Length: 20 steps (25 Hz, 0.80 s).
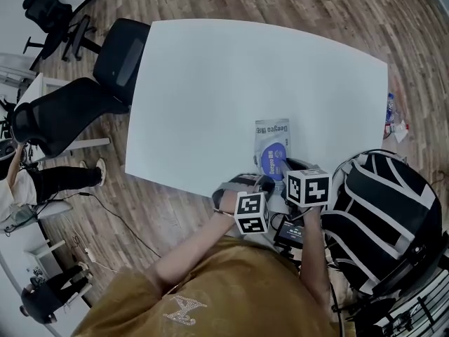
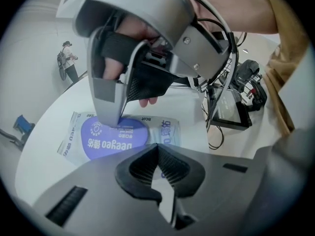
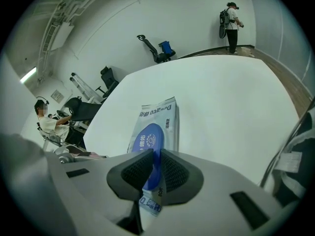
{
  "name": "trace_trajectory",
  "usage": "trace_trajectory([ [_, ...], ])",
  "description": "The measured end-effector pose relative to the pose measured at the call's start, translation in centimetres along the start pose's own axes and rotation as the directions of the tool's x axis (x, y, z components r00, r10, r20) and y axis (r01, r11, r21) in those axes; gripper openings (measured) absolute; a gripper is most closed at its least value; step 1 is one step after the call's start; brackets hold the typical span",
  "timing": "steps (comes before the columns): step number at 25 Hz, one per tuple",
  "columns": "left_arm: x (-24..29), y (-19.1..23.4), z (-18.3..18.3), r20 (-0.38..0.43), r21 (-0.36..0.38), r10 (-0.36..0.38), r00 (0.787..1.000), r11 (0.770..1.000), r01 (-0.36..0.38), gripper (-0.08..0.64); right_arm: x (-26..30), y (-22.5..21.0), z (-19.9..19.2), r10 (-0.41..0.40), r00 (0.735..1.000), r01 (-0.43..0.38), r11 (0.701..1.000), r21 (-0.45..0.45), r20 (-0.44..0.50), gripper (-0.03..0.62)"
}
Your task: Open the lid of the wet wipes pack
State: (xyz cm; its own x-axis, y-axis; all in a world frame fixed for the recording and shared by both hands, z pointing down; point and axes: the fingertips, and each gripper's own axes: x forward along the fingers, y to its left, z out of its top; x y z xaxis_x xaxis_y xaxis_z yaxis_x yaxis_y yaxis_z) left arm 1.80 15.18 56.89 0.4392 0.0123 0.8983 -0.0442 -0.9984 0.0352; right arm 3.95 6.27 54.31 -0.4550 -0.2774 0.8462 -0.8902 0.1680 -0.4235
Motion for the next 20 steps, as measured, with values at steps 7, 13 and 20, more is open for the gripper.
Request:
trace_trajectory([
  [7, -0.1, 0.0, 0.2, -0.019, 0.004, -0.032, 0.999, 0.999, 0.032, 0.006, -0.7, 1.2, 0.3, 0.075, 0.997, -0.075, 0.997, 0.014, -0.023, 0.044],
  [13, -0.1, -0.2, 0.3, -0.025, -0.007, -0.055, 0.998, 0.998, 0.055, 0.005, -1.1, 1.7, 0.1, 0.165, 0.985, -0.162, 0.985, 0.056, -0.05, 0.043],
  [20, -0.1, -0.3, 0.2, -0.032, -0.017, -0.074, 0.997, 0.997, 0.073, 0.005, -1.7, 2.4, -0.2, 0.238, 0.968, -0.233, 0.97, 0.064, -0.076, 0.044],
])
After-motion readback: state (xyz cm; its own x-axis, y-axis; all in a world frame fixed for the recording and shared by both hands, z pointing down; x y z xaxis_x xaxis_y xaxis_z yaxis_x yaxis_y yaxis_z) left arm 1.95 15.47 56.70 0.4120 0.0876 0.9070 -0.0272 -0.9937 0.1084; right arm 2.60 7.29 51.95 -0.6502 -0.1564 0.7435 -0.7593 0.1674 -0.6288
